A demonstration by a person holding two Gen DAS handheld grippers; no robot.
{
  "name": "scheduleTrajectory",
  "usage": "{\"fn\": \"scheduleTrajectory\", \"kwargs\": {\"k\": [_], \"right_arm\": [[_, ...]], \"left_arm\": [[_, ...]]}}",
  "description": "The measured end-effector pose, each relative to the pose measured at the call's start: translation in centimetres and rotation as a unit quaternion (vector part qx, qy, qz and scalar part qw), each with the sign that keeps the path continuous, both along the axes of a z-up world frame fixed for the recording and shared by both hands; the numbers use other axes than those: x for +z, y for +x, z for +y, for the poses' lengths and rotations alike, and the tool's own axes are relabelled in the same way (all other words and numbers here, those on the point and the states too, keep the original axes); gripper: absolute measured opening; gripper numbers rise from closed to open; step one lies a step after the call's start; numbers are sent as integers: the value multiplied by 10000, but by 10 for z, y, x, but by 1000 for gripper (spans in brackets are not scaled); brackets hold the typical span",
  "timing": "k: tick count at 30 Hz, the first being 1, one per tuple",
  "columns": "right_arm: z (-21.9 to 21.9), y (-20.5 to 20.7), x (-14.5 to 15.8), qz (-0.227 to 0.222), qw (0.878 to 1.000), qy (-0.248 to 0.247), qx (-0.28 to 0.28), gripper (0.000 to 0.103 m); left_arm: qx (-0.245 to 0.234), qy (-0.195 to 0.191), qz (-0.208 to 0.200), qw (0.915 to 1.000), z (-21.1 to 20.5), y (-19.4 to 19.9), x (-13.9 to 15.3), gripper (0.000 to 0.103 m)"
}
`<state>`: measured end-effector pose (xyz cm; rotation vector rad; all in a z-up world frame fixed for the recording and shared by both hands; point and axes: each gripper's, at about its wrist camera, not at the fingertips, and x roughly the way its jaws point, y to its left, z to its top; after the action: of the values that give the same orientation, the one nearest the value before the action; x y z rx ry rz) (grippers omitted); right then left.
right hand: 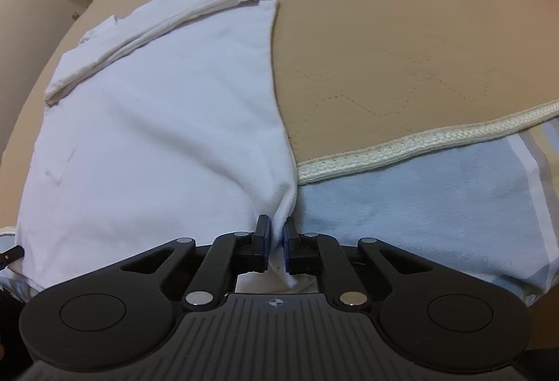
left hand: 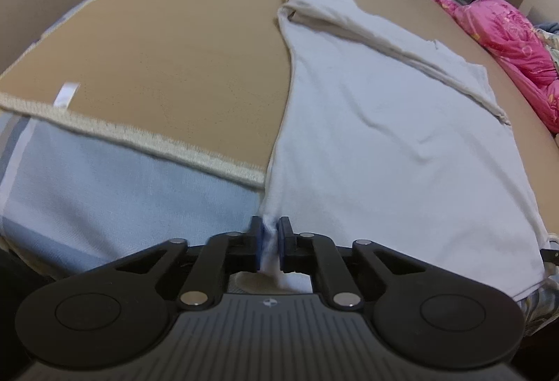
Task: Fold small clothes
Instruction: 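Grasp the shirt hem with the left gripper while the right gripper grasps the hem beside it, then lift the hem with both grippers and fold it over toward the collar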
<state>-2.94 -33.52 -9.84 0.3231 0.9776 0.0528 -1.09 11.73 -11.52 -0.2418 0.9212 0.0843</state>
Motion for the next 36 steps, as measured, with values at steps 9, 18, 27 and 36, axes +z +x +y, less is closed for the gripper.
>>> {"fn": "scheduleTrajectory", "kwargs": {"k": [9,18,27,36], "right_arm": [[2,-2,4,-161,9998,-77,-11,6],[2,3,-4,34,9998,-170,17,8],[3,-3,4,-187,9997,-127,-42,7],[-11,-14,49,-1177,9911,549,-295,5]], "left_arm": [[-66,57,-168,9998,-2,-4,5,6],[-86,0,122,9999,-3,0,-3,11],[-157,-21,-50,9999,-2,-3,2,6],[-564,24,-764,9955,-15,-11,35,6]]}}
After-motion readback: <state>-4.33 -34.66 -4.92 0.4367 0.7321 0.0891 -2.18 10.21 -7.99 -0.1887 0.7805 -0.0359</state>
